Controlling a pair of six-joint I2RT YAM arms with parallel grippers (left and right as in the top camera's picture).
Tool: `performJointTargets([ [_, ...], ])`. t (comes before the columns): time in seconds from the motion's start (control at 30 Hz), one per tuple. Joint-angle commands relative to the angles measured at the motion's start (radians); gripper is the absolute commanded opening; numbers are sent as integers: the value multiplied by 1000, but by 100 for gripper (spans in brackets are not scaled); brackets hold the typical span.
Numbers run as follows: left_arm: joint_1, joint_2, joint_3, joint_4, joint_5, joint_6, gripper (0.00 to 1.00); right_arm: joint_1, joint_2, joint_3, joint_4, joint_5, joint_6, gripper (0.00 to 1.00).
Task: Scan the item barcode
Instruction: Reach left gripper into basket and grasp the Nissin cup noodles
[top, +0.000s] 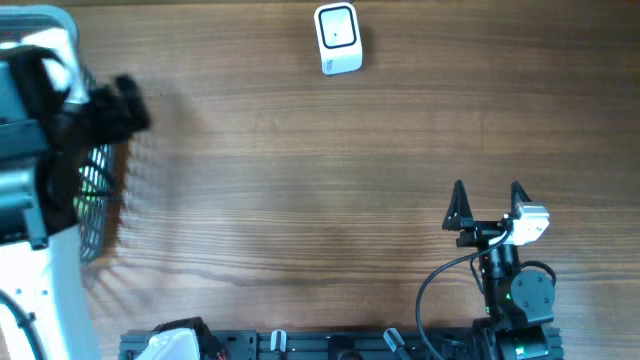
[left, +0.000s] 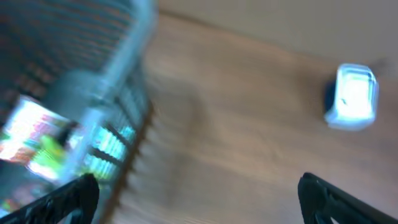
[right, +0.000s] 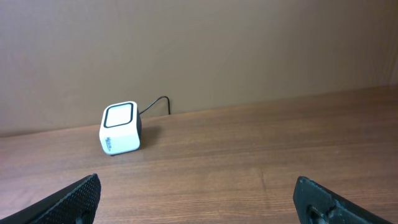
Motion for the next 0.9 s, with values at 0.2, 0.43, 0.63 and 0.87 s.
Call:
performJointTargets([
  [0.2,504,109,19,306,-14,206,100,-4,-4,-1,6,5,2,100],
  [0.43,544,434,18,311,-14,531,100,-4,-4,-1,6,5,2,100],
  [0.63,576,663,18,308,-14,689,100,-4,-4,-1,6,5,2,100],
  [0.87,650,788,17,330,76,754,100,-4,-4,-1,6,5,2,100],
])
